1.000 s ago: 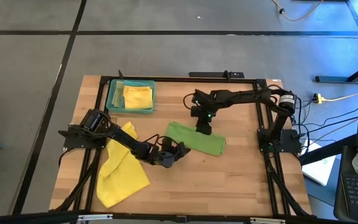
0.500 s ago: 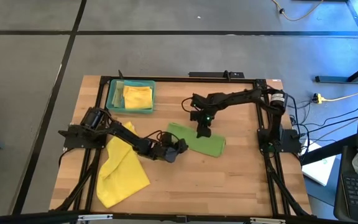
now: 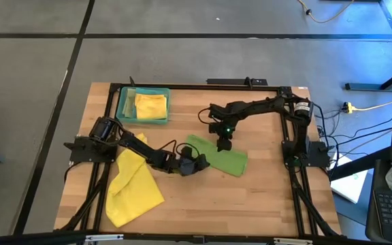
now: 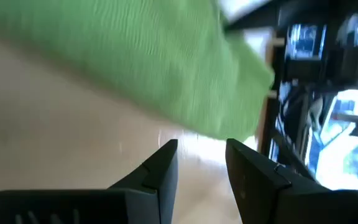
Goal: Fold microfiber towels
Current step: Fold the green microfiber cloth
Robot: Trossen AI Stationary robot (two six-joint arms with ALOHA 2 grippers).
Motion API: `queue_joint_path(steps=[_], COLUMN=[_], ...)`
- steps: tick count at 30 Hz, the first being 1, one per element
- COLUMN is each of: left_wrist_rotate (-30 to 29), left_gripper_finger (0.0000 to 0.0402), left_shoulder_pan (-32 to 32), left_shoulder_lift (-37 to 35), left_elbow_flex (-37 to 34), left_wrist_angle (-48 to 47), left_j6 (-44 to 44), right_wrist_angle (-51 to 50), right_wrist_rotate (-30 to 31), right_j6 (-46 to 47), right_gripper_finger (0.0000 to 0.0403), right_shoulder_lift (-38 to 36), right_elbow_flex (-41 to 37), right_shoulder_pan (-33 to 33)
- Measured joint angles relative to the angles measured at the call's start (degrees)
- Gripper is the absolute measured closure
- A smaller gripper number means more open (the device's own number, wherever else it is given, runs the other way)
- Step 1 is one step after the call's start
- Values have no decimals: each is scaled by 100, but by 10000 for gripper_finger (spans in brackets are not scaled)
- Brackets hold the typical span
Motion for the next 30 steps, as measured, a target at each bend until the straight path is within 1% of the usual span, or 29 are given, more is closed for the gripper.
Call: queue_joint_path(steps=[2,5,10,13,16,18,21,26,30], left_wrist_rotate=[44,17,-346,-431,-354,-221,-125,46,126], left_gripper_finger=[275,275,275,275,275,275,275,275,275], left_shoulder_pan=[-105,-246,-299,-169,29,142,263,344,344], left_shoulder_lift=[0,0,-20,-20,-20,-20,-22,-20,-20], left_elbow_flex=[0,0,15,17,17,17,17,17,17], left_wrist_angle=[-26,-327,-679,-728,-726,-722,-724,-720,-727], left_j6=[-59,-454,-982,-941,-666,-477,-297,-78,-6], right_wrist_angle=[-162,-360,-472,-449,-433,-242,110,536,758], right_wrist_rotate=[61,76,52,280,642,503,44,-217,-554], right_j6=[-19,-59,-46,-189,-493,-433,-131,15,133], right_gripper_finger=[209,209,209,209,209,209,209,209,209], right_shoulder_lift=[0,0,0,-11,-11,-45,-61,-67,-44], right_elbow_flex=[121,373,555,482,281,111,-166,-457,-560], right_shoulder_pan=[-71,-177,-245,-243,-231,-255,-330,-232,-101])
